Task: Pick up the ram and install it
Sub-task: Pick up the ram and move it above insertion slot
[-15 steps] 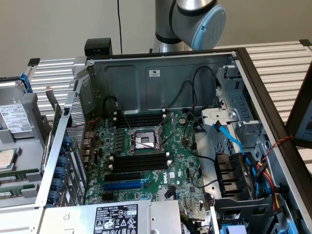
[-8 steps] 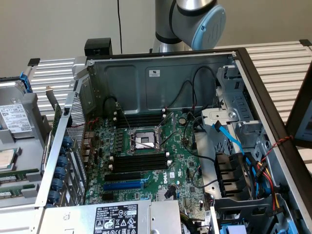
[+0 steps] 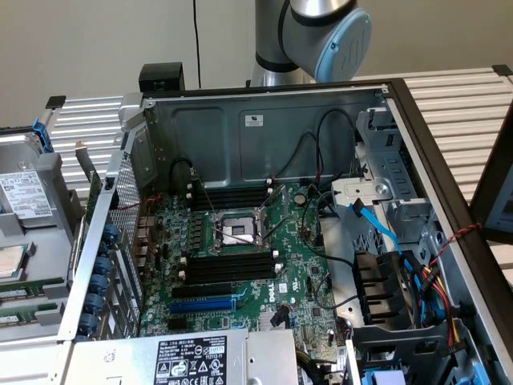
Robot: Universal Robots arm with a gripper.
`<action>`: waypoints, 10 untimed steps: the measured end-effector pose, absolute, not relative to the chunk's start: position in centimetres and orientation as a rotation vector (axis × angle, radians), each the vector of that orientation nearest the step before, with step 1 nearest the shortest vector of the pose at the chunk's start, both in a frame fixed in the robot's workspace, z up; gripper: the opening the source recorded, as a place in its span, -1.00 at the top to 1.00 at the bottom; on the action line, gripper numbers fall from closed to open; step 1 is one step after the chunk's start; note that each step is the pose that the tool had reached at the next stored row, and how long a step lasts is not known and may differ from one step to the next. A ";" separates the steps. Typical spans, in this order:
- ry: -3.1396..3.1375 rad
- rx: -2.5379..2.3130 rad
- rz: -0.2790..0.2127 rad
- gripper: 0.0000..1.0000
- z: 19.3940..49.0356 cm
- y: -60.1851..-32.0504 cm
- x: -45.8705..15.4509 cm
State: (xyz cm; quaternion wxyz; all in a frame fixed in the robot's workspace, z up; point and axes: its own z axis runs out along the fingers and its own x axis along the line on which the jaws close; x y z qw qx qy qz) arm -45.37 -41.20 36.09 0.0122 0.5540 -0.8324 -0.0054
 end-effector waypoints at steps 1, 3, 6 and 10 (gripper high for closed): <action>-2.578 1.750 -0.016 0.64 36.1 -41.2 -45.4; -2.546 1.795 -0.014 0.64 36.1 -41.2 -45.4; -2.493 1.862 -0.010 0.64 36.1 -41.2 -45.4; -2.419 1.948 -0.006 0.64 36.0 -41.2 -45.4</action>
